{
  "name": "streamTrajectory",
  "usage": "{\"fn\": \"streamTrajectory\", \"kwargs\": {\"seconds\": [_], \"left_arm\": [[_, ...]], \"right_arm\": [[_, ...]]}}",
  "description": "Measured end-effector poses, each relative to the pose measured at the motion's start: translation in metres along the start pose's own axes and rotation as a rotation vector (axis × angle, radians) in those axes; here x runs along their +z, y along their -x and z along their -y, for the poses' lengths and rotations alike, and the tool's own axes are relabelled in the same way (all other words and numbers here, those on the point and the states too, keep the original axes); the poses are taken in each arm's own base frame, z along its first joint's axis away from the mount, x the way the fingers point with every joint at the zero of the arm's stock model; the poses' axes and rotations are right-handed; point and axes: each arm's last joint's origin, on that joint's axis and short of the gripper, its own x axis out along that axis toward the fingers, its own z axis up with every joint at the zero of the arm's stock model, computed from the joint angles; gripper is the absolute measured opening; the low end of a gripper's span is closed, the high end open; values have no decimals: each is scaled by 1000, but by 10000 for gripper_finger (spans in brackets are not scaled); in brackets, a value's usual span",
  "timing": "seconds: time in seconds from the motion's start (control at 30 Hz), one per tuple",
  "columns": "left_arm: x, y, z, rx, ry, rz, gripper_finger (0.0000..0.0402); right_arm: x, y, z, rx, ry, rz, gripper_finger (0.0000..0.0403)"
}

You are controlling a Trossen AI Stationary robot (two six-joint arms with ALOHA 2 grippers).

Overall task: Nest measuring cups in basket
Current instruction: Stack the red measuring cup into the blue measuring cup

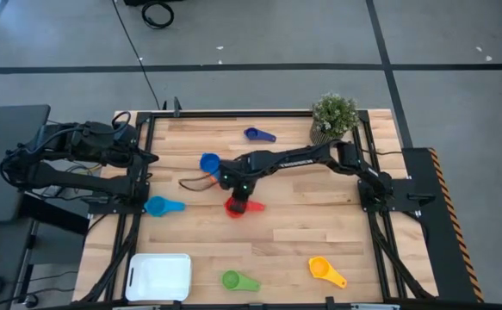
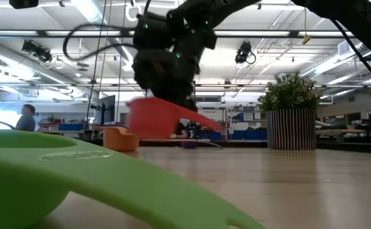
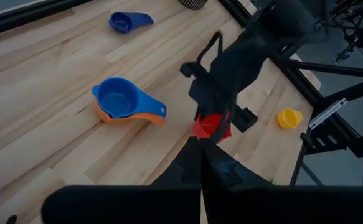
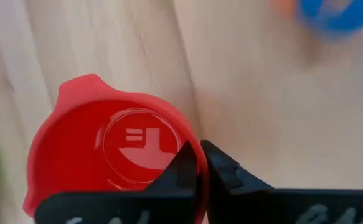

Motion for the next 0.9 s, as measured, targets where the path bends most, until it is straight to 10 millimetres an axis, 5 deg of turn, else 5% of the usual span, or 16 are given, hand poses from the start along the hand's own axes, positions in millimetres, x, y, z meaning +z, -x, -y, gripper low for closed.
{"fn": "streamTrajectory", "kwargs": {"seconds": [0.23,0.43,0.7,0.9], "left_arm": [[0,0,0,0,-32,0,0],[0,0,0,0,-55,0,0],[0,0,0,0,-61,0,0],[0,0,0,-1,-61,1,0]], "right_arm": [[43,63,-3,8,-112,226,10],[64,102,14,61,-152,327,10],[74,102,62,28,-313,348,10],[81,83,69,33,-329,371,10]]}}
